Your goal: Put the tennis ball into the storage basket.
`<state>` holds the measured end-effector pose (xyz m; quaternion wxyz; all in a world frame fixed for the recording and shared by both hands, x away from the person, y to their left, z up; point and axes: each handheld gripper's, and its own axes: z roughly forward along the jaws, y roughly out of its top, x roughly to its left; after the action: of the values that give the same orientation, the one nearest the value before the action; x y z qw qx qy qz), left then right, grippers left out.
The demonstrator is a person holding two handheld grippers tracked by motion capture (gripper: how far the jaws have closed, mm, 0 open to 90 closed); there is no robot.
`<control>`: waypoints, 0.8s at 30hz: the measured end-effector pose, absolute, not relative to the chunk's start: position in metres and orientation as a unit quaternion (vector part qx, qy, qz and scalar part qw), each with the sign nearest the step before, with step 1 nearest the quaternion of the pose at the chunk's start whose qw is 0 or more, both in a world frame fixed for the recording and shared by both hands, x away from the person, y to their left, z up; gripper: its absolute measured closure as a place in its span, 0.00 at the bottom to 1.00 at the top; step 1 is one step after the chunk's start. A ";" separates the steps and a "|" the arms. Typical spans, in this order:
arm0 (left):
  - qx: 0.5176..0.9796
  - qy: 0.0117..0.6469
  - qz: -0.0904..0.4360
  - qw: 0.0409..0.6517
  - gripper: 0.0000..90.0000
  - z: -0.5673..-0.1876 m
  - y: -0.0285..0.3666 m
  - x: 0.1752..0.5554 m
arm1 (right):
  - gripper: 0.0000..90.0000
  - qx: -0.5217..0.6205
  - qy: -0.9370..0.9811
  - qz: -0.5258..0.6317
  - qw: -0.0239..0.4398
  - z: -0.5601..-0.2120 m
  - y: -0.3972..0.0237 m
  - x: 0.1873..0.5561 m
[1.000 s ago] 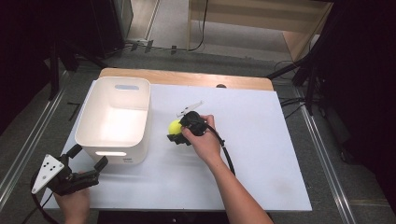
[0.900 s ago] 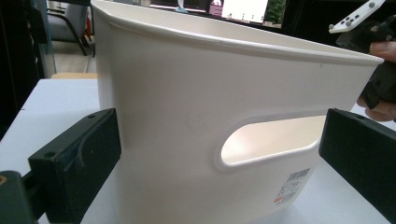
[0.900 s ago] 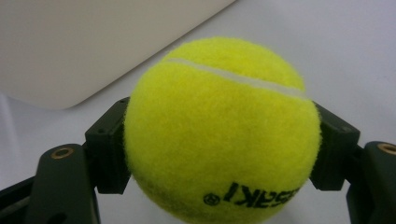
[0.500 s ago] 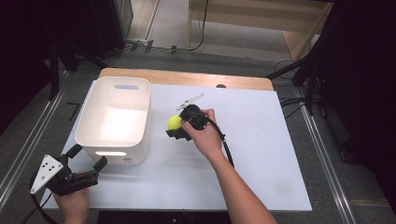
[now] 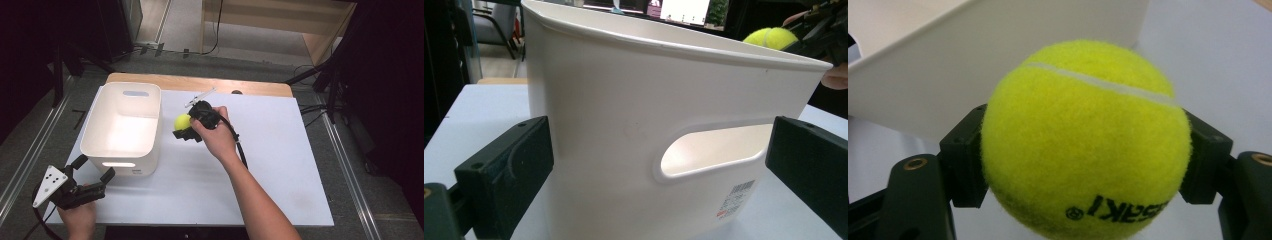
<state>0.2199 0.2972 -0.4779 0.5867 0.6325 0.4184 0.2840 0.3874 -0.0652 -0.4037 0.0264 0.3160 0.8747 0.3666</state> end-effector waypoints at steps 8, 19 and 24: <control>0.634 0.418 0.284 0.586 0.00 -0.478 0.297 0.220 | 0.26 0.312 0.874 0.373 0.020 -0.393 -0.059 0.389; 0.634 0.418 0.282 0.587 0.00 -0.478 0.297 0.220 | 0.26 0.297 0.878 0.375 0.019 -0.379 -0.047 0.391; 0.633 0.418 0.281 0.587 0.00 -0.478 0.297 0.220 | 0.26 0.291 0.878 0.379 0.020 -0.375 -0.043 0.392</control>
<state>0.2201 0.2971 -0.4777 0.5872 0.6333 0.4184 0.2813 0.3916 -0.0429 -0.3750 0.0200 0.2913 0.8783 0.3787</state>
